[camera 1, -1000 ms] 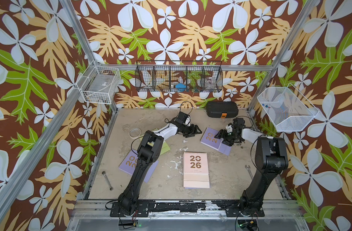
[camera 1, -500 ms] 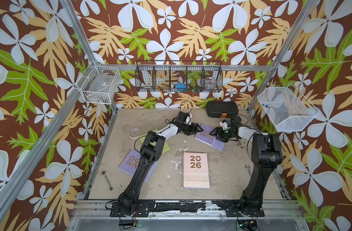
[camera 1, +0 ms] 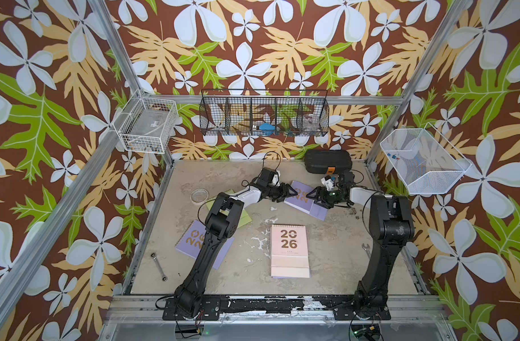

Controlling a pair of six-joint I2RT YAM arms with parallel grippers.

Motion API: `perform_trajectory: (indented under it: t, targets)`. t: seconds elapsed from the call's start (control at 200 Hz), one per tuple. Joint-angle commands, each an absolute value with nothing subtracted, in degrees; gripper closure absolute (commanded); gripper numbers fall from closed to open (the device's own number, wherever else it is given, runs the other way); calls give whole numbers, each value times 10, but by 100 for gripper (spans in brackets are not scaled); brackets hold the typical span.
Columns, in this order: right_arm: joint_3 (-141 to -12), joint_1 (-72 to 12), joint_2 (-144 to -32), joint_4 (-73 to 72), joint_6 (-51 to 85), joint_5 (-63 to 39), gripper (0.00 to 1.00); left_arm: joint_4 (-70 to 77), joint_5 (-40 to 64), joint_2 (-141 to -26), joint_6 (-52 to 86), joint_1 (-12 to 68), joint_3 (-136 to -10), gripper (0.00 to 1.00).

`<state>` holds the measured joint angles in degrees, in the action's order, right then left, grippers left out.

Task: Stack the calendars
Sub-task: Pick up the calendar at the center of the board.

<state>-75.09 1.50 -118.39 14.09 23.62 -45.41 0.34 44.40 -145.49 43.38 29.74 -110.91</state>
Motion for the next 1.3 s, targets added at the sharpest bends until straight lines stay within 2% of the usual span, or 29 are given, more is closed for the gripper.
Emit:
perform_trajectory:
  t: [0.0,0.17,0.255,0.525,0.771,0.896,1.061,1.176,1.296]
  targets:
    - [-748,8,-1190,195,238,-423,28,-7,468,-1447,431,301,-1107,60]
    - [-753,9,-1158,209,237,-417,27,-11,456,-1429,431,299,-1111,91]
    - [-757,9,-1131,226,232,-405,26,-19,450,-1415,421,298,-1114,100]
    - [-725,10,-976,233,200,-342,25,-148,388,-1334,272,298,-1136,100]
    - [-715,8,-855,218,126,-363,26,-248,331,-1213,75,297,-1100,100]
    - [-692,-21,-780,175,56,-352,26,-275,309,-1144,-23,295,-1062,100]
    - [-634,-67,-682,86,-37,-371,19,-304,352,-1067,-134,281,-1009,100]
    - [-647,-76,-669,100,-85,-407,18,-321,417,-1012,-229,272,-962,100]
    - [-667,-99,-670,116,-114,-447,19,-329,420,-965,-259,267,-927,100]
